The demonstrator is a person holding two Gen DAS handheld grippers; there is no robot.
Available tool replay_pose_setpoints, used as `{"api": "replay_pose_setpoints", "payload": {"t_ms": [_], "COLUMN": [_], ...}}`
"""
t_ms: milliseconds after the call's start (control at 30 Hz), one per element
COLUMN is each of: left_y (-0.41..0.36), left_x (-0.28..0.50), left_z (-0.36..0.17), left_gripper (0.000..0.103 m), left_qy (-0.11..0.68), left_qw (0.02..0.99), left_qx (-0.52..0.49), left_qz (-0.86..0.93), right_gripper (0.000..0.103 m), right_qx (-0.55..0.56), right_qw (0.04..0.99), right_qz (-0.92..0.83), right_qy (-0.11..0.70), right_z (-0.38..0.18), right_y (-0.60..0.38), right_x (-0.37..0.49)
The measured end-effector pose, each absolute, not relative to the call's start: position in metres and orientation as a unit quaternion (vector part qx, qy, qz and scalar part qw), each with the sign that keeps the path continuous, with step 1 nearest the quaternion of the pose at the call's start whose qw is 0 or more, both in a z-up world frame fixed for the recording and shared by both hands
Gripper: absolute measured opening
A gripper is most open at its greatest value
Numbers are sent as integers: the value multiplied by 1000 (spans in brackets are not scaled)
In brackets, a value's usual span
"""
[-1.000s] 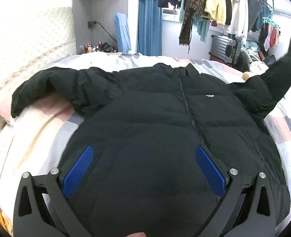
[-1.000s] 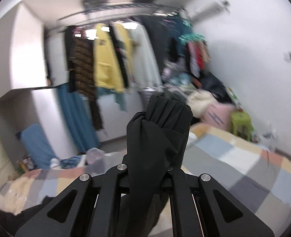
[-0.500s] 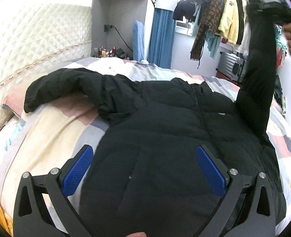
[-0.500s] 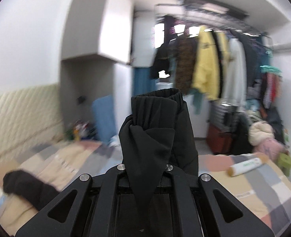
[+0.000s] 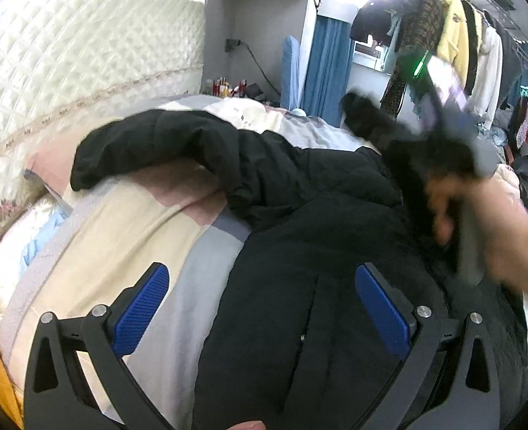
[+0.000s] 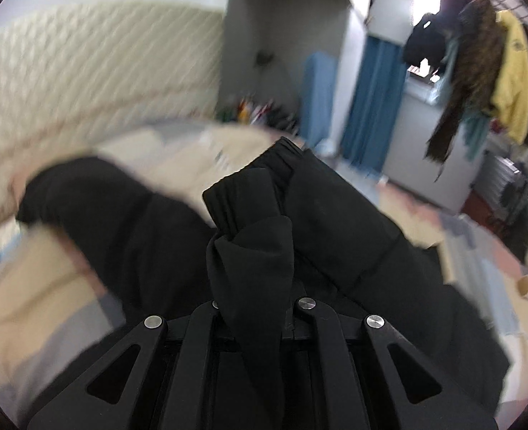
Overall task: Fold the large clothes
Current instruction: 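Lift the gripped sleeve with the right tool and lay it across the jacket body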
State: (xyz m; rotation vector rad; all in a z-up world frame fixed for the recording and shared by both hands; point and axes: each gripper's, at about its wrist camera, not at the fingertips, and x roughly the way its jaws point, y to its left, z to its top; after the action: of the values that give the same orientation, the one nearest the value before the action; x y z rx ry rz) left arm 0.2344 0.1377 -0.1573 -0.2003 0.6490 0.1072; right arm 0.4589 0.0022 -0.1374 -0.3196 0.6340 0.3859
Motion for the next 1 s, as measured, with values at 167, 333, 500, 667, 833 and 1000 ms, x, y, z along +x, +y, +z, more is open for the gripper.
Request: {"api": "replay_pose_setpoints", "payload": {"t_ms": [167, 333, 500, 667, 833, 1000], "left_y": [144, 141, 139, 134, 119, 103], "left_x": [243, 252, 252, 248, 242, 237], "left_z": [-170, -184, -185, -181, -175, -171], "left_gripper": [103, 103, 103, 103, 103, 103], "left_qy": [330, 348, 349, 346, 342, 336], "left_qw": [935, 930, 929, 931, 935, 938], "left_qx": [-117, -115, -116, -112, -94, -89], "left_qz": [48, 39, 32, 19, 10, -5], "right_gripper": [6, 7, 11, 64, 71, 71], "right_qx": [-177, -173, -163, -167, -159, -139], "right_qw": [895, 891, 888, 873, 888, 911], "right_qz": [194, 187, 194, 227, 244, 220], "right_qy": [359, 375, 385, 398, 357, 321], "right_z": [-216, -244, -228, -210, -177, -151], "right_y": [24, 19, 9, 8, -16, -76], "right_x": [463, 461, 458, 438, 398, 372]}}
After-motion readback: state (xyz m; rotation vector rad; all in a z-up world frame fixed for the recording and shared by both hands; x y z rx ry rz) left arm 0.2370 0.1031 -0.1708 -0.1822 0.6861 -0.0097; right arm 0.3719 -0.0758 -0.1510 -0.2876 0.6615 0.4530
